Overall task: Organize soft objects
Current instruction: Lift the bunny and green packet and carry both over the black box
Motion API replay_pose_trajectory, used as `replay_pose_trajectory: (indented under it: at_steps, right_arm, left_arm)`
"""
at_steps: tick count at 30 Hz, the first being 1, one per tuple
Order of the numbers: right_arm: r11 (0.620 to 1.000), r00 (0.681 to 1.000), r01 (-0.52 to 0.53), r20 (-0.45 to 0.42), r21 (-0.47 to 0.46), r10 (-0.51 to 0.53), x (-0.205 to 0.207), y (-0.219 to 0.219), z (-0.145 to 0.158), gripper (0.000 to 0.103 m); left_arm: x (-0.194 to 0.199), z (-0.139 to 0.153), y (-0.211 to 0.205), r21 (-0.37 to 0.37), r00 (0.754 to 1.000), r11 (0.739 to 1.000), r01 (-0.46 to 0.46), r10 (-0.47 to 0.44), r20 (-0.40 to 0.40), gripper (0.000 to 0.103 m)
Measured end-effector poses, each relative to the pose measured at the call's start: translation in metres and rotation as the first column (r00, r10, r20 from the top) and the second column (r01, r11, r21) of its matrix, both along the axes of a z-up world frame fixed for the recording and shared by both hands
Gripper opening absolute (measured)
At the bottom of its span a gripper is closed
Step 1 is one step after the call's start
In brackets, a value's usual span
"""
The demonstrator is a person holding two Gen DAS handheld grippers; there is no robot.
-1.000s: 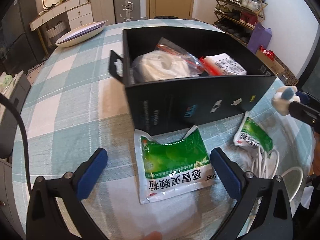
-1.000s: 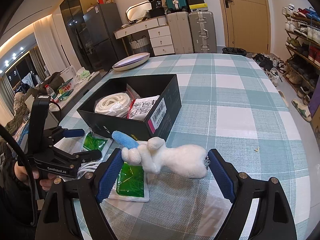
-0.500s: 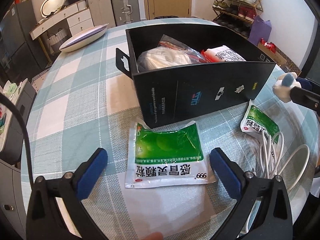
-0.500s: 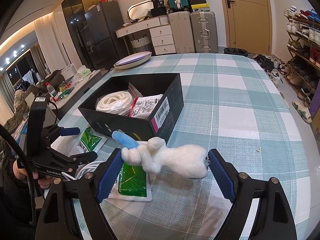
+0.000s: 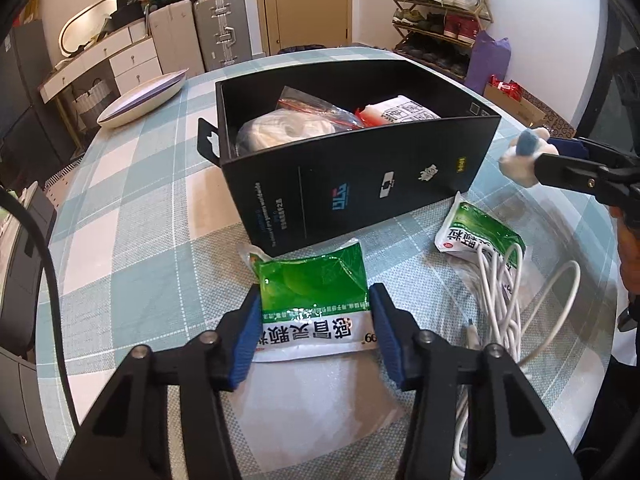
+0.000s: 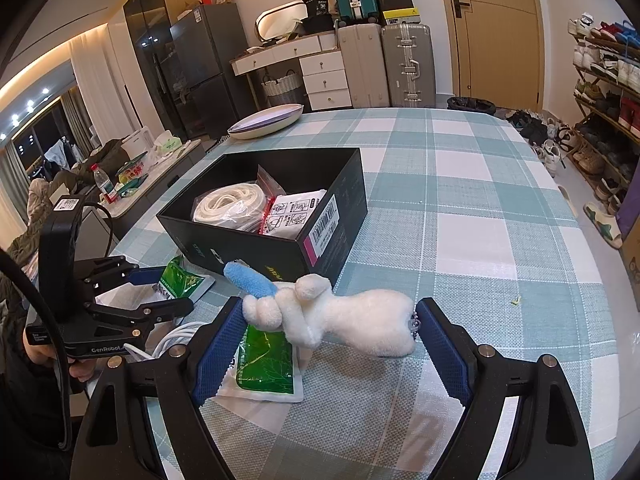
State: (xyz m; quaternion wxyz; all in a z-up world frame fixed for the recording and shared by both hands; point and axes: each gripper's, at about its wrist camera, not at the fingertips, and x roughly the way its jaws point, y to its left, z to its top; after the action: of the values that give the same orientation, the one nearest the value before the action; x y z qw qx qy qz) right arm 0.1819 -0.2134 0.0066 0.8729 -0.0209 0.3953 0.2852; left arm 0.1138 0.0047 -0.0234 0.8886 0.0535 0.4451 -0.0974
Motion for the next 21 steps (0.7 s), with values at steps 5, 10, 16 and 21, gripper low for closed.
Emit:
replay_pose_trajectory:
  at_steps: [5,10,16,21]
  right_arm:
    - [1.000,1.000,-0.001,0.002,0.001,0.001,0.000,0.000,0.001,0.087]
    - [1.000,1.000,-0.006,0.010,0.005,0.006,-0.003,0.002,0.005,0.087]
    - [1.000,0.999,-0.016,0.034,0.017,0.015,-0.008,0.002,0.012,0.087]
    - [0.999,0.998,-0.030,0.055,0.027,0.028,-0.014,0.005,0.020,0.087]
  left_arm:
    - [-0.007,0.004,-0.001,-0.016,1.000,1.000,0.014,-0.014,0.014,0.049]
    - [-0.013,0.013,0.001,-0.041,0.999,0.999,0.009,-0.008,0.039,0.049]
    - [-0.023,0.031,0.007,-0.079,0.996,0.997,0.002,0.005,0.089,0.049]
    - [-0.027,0.049,0.014,-0.102,0.990,0.995,-0.016,0.030,0.136,0.049]
